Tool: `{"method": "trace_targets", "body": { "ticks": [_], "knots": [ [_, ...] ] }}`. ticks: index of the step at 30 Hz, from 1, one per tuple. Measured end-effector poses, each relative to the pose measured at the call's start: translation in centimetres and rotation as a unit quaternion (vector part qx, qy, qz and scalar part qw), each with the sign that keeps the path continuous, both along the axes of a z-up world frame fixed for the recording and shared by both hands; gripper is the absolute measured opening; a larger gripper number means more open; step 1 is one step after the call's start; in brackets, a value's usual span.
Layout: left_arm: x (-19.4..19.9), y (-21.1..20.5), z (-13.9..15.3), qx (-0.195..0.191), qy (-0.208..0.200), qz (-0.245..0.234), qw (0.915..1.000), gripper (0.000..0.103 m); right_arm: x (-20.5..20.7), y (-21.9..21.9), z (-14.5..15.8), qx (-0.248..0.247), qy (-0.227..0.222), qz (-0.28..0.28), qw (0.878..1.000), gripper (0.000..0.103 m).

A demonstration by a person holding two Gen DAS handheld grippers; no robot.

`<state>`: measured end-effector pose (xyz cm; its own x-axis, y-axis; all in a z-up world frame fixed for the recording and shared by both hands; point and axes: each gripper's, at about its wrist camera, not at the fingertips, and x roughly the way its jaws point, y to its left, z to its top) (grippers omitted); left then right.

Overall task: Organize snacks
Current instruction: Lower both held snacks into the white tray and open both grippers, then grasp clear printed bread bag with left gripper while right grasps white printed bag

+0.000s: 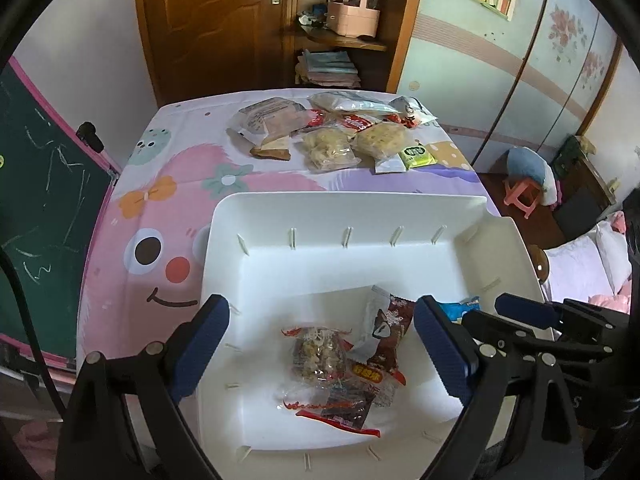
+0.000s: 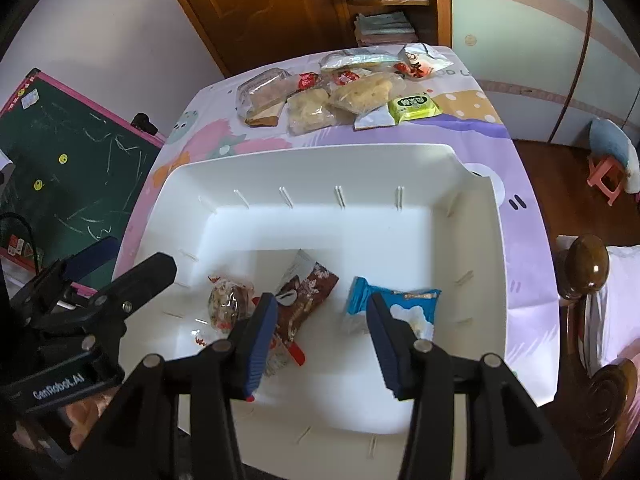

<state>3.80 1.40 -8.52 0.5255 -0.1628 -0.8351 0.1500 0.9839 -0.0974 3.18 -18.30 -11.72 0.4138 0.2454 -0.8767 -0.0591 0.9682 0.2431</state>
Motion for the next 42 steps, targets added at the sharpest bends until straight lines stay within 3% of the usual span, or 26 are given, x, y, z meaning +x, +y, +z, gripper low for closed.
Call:
{"method": "trace_targets", "body": {
  "ticks": [6,11,17,30,35,42],
  "knots": [
    [0.0,0.6,-0.1,0.008,-0.015,0.026,0.9995,0.093,0.1,0.0,-0.1,0.001,0.002,-0.001,1.0,0.047],
    [0.0,1.0,-0.2,-0.028,-0.017,0.019,0.9993,0.093,0.2,-0.1,-0.2,0.003,0.003,-0.002,1.0,0.047],
    [0.2,0.5,-0.3,-0.007,-0.017,0.01,0.9998,0.093,0.4,-0.1,-0.4,0.004,0.005,-0.002,1.0,0.047],
    [1.7,-0.2,-0.4,-0.002,0.003,-0.011,0.9999,0.093,1.9,-0.9,-0.1,0.001,-0.001,-0.006,1.0,0.047],
    [3.4,0.2,1.9,0.024,-0.027,-0.008,0.9993,0.093,3.2,-2.1,1.8,-0.004,-0.02,-0.008,1.0,0.047],
    [8.7,0.9,8.4,0.043,-0.072,-0.017,0.9963,0.093,7.2,-6.3,7.8,0.039,-0.055,-0.024,0.997,0.047]
  ]
}}
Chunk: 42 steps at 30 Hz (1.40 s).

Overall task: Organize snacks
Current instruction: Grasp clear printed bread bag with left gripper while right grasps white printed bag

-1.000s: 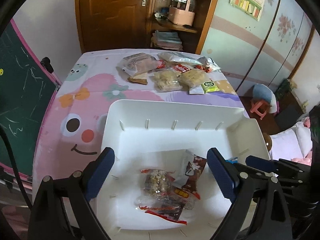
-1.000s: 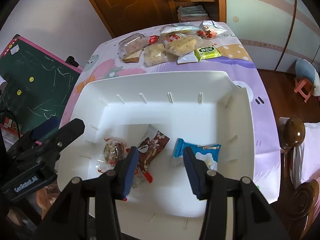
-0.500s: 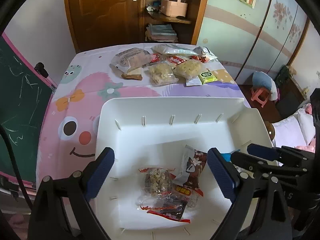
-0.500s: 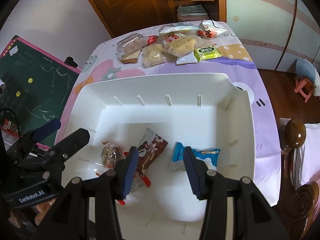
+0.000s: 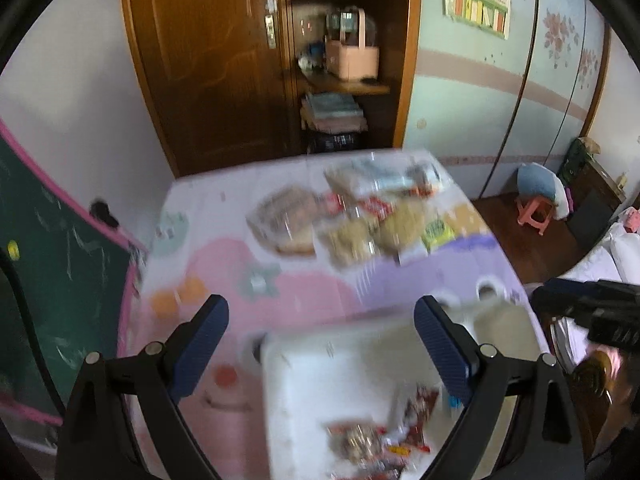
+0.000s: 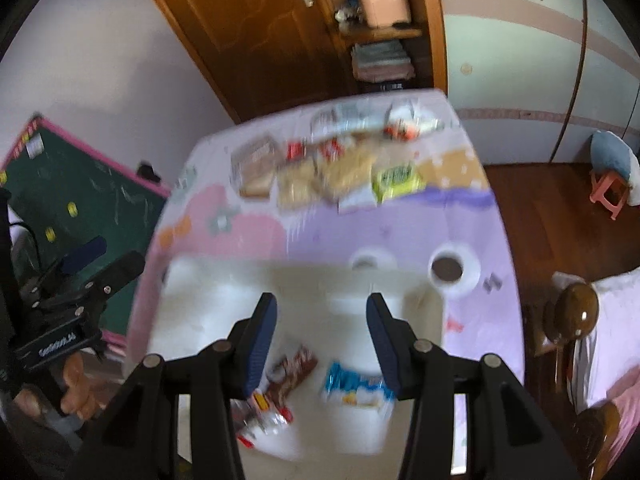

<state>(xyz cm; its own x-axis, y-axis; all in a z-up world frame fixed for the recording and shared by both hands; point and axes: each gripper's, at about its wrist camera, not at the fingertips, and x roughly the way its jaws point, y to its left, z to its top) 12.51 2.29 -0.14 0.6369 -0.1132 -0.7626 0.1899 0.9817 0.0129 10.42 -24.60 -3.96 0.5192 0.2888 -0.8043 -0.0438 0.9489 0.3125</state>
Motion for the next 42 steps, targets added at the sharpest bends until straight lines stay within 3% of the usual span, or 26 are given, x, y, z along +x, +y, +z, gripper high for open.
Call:
{"method": "trace_targets", "body": {
  "ticks": [7,9,13,16,19,25,30,35,42],
  "knots": [
    [8.0,1.2,8.5,0.011,-0.031,0.023,0.9992,0.093,6.6,-4.9,9.5,-0.023,-0.066,-0.04,0.997,0.047],
    [10.3,1.2,10.3,0.023,-0.043,0.035,0.9982,0.093,9.1,-6.0,11.7,-0.033,-0.076,-0.049,0.995,0.052],
    [15.3,0.9,11.6,0.044,-0.049,0.052,0.9965,0.093,14.2,-7.0,13.3,-0.06,-0.08,-0.059,0.993,0.059],
    [20.0,0.4,9.9,0.064,-0.032,0.064,0.9954,0.093,18.6,-7.4,12.0,-0.056,-0.063,-0.056,0.995,0.06],
    [24.6,0.4,5.6,0.075,-0.003,0.087,0.9933,0.093,22.5,-7.8,9.0,-0.042,-0.037,-0.063,0.996,0.06],
    [30.4,1.5,-5.1,0.041,0.097,0.13,0.9859,0.093,28.5,-7.1,0.2,-0.044,0.039,-0.054,0.997,0.06],
    [31.9,1.6,-12.4,0.016,0.165,0.144,0.9756,0.093,31.3,-6.3,-6.1,-0.061,0.096,-0.046,0.992,0.06],
    [32.3,0.8,-15.4,0.007,0.184,0.145,0.972,0.093,32.3,-5.7,-9.4,-0.08,0.123,-0.039,0.989,0.06],
    [32.5,0.1,-17.8,0.035,0.208,0.142,0.9671,0.093,33.1,-5.5,-12.4,-0.121,0.142,-0.033,0.982,0.062]
  ]
}}
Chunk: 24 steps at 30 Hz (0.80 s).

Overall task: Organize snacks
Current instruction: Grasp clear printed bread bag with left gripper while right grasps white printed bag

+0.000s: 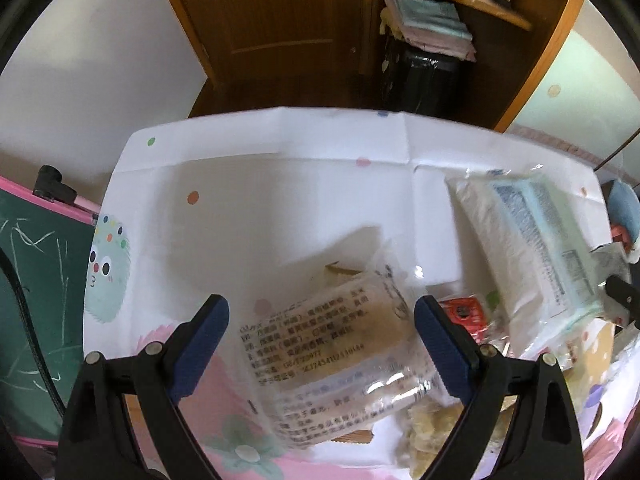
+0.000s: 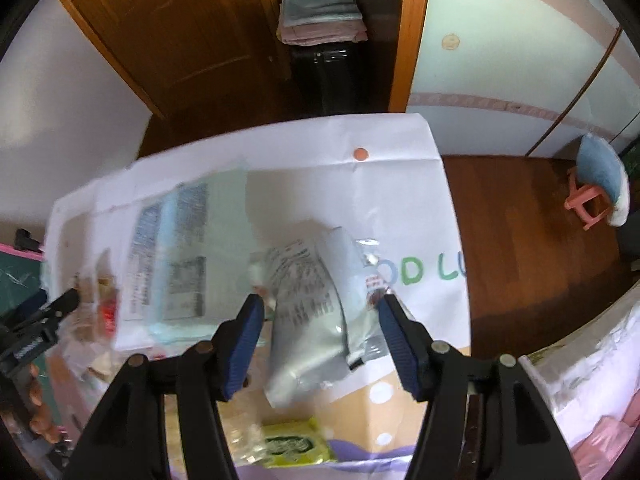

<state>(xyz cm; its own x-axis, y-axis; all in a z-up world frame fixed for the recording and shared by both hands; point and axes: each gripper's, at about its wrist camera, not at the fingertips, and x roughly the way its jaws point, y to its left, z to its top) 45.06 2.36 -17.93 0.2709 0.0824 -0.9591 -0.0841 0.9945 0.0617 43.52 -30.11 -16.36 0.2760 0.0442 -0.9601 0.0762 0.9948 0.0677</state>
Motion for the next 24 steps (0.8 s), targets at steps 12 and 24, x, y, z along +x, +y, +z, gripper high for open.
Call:
{"method": "trace_targets", "body": {
  "ticks": [12,24],
  "knots": [
    [-0.4,-0.9,-1.9,0.029,0.011,-0.013,0.9994,0.103,0.5,0.7,-1.6,-0.031,0.008,0.012,0.999,0.077],
    [-1.0,1.9,-2.7,-0.02,0.032,0.01,0.9992,0.103,-0.7,0.4,-1.8,-0.04,0.002,0.018,0.999,0.05]
  ]
}}
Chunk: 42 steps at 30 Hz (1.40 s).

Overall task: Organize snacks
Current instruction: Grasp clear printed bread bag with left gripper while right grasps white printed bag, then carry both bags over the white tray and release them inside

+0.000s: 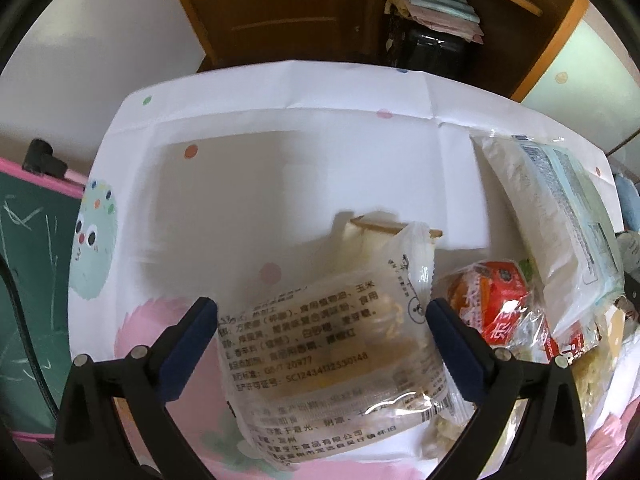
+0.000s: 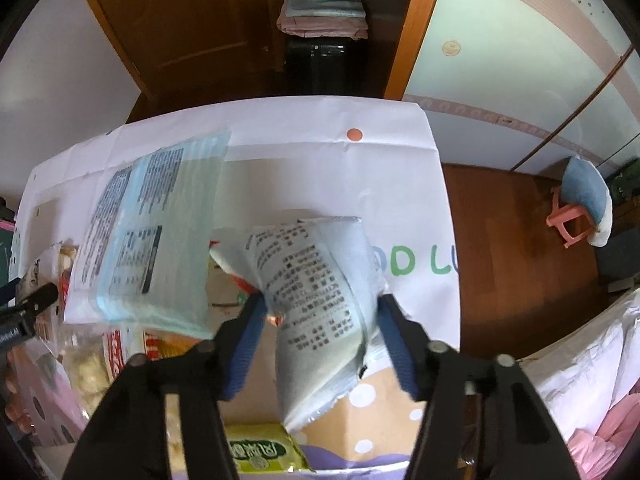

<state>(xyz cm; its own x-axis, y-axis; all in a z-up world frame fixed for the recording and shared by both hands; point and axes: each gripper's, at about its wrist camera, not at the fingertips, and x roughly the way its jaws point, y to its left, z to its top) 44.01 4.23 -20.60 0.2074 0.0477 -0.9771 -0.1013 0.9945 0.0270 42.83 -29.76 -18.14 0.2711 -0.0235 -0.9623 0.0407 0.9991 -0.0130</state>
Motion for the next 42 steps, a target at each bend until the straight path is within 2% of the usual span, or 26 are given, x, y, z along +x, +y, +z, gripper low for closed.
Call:
{"method": "trace_targets", "body": {
  "ticks": [1,3,7,10,14,18,20,22,26,31,36,39,42],
  "knots": [
    [-0.1,0.1,0.0,-0.002,0.001,0.001,1.0,0.103,-0.2,-0.1,0.0,0.003,0.001,-0.002,1.0,0.042],
    [-0.4,0.3,-0.1,-0.004,0.002,0.001,1.0,0.103,-0.6,-0.6,0.0,0.016,0.001,-0.006,1.0,0.04],
    [-1.3,0.6,0.6,-0.015,-0.009,0.004,0.9998,0.079,-2.1,-0.8,0.5,0.037,-0.005,-0.002,0.999,0.037],
    [-2.0,0.9,1.4,-0.019,-0.015,0.01,0.9997,0.075,-3.3,-0.5,1.6,0.053,-0.016,0.004,0.998,0.037],
    [-3.9,2.0,2.9,-0.025,-0.032,0.022,0.9989,0.074,-5.5,0.3,4.1,0.081,-0.039,0.013,0.996,0.037],
    [-6.6,2.1,7.3,-0.019,-0.086,0.005,0.9961,0.074,-8.4,1.5,7.5,0.105,-0.068,0.031,0.992,0.037],
    [-8.9,1.8,10.8,-0.016,-0.122,-0.014,0.9923,0.074,-10.0,2.2,9.3,0.114,-0.084,0.043,0.989,0.037],
    [-11.7,1.2,14.6,-0.018,-0.158,-0.037,0.9867,0.074,-12.7,3.5,11.6,0.12,-0.106,0.059,0.985,0.037],
    [-17.6,0.4,20.3,-0.025,-0.214,-0.08,0.9732,0.075,-18.1,6.0,15.4,0.12,-0.149,0.091,0.977,0.037],
    [-25.2,-0.4,24.3,-0.038,-0.254,-0.112,0.96,0.075,-25.7,8.4,18.0,0.116,-0.195,0.111,0.968,0.038],
    [-31.5,-1.2,23.7,-0.044,-0.259,-0.13,0.9559,0.076,-31.8,9.3,17.2,0.126,-0.214,0.099,0.964,0.038],
    [-34.7,-2.3,21.7,-0.023,-0.269,-0.134,0.9536,0.076,-35.0,9.9,15.7,0.114,-0.224,0.084,0.964,0.038],
    [-36.8,-3.1,19.5,-0.031,-0.26,-0.134,0.9557,0.076,-36.5,10.4,13.7,0.115,-0.21,0.08,0.968,0.039]
  ]
}}
